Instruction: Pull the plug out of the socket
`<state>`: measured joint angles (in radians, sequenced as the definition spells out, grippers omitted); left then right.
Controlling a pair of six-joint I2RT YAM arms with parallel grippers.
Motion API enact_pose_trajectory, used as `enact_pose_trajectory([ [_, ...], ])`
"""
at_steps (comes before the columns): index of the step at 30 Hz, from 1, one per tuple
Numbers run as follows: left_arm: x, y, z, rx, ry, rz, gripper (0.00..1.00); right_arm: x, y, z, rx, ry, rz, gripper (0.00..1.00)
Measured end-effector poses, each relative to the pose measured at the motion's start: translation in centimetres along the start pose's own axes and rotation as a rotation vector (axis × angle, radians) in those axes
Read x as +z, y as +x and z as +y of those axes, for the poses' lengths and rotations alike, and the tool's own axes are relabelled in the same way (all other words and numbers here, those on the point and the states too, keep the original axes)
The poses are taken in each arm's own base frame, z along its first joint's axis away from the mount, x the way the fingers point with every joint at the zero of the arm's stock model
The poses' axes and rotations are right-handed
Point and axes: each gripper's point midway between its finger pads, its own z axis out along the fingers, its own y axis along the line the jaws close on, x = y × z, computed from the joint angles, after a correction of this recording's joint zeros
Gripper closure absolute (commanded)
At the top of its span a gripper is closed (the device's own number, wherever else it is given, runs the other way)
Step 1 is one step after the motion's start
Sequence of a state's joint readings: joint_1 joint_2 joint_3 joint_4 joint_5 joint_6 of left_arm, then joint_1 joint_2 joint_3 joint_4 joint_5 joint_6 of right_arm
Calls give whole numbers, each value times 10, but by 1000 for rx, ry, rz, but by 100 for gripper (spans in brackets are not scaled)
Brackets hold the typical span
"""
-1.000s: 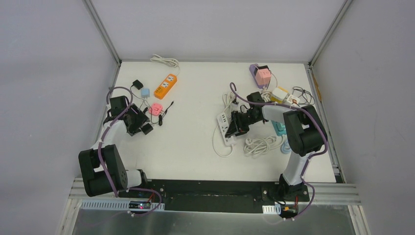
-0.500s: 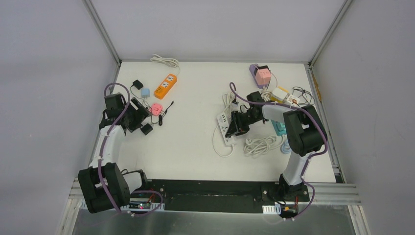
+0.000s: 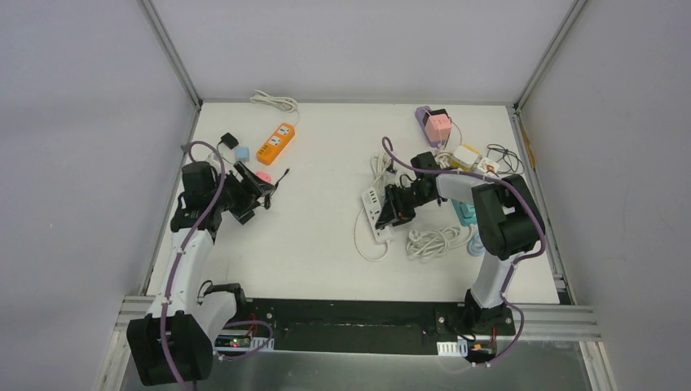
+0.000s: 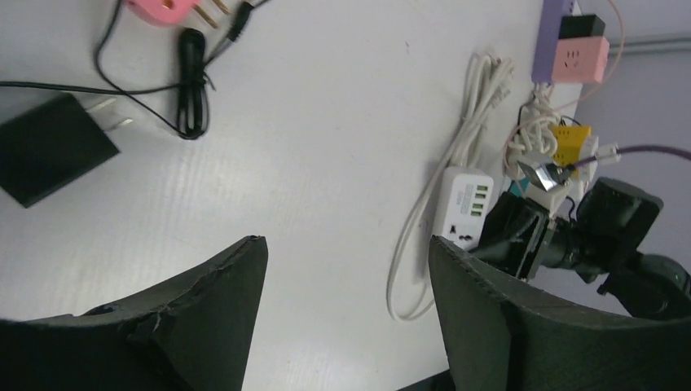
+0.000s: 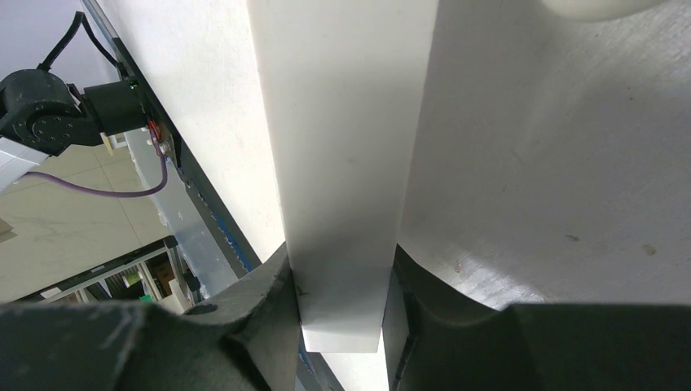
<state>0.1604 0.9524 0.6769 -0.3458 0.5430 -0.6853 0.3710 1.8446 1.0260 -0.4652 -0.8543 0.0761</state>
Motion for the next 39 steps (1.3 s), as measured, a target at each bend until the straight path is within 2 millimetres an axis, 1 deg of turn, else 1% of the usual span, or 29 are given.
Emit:
enact_pose_trajectory([
  [3, 2, 22, -19, 30, 60, 42, 27, 0, 0, 0, 0, 0, 0, 68],
  [5, 6, 44, -32, 55, 100, 88, 27, 0, 0, 0, 2, 0, 0, 57],
  [6, 8, 57, -38, 69, 115, 114, 27, 0, 0, 0, 3, 1, 0, 53],
  [9, 12, 88, -53, 104, 150, 175, 27, -1, -1, 0, 4, 9, 2, 31],
  [10, 13, 95, -57, 112, 160, 186, 26, -2, -2, -1, -1, 17, 2, 24],
  [12, 13, 111, -67, 141, 180, 210, 26, -5, -7, -2, -20, 46, 2, 15],
  [15, 12, 127, -78, 178, 201, 223, 25, -12, -18, -5, -77, 97, -6, 11],
  [18, 10, 146, -84, 213, 198, 236, 25, -20, -23, -8, -128, 146, -5, 10],
  [22, 6, 174, -84, 282, 167, 250, 25, -32, -22, -11, -189, 198, 10, 10],
  [25, 6, 195, -81, 368, 114, 265, 24, -45, -24, -9, -243, 206, 21, 10],
  [28, 12, 210, -89, 498, 83, 261, 24, -61, -27, -5, -289, 165, 19, 10],
  [32, 24, 219, -97, 649, 66, 252, 24, -86, -23, 6, -354, 69, 14, 10],
  [35, 41, 220, -89, 743, 19, 242, 25, -109, -12, 14, -408, 32, -19, 8],
  [39, 63, 228, -75, 812, -54, 258, 26, -148, 5, 26, -449, 58, -165, 2],
])
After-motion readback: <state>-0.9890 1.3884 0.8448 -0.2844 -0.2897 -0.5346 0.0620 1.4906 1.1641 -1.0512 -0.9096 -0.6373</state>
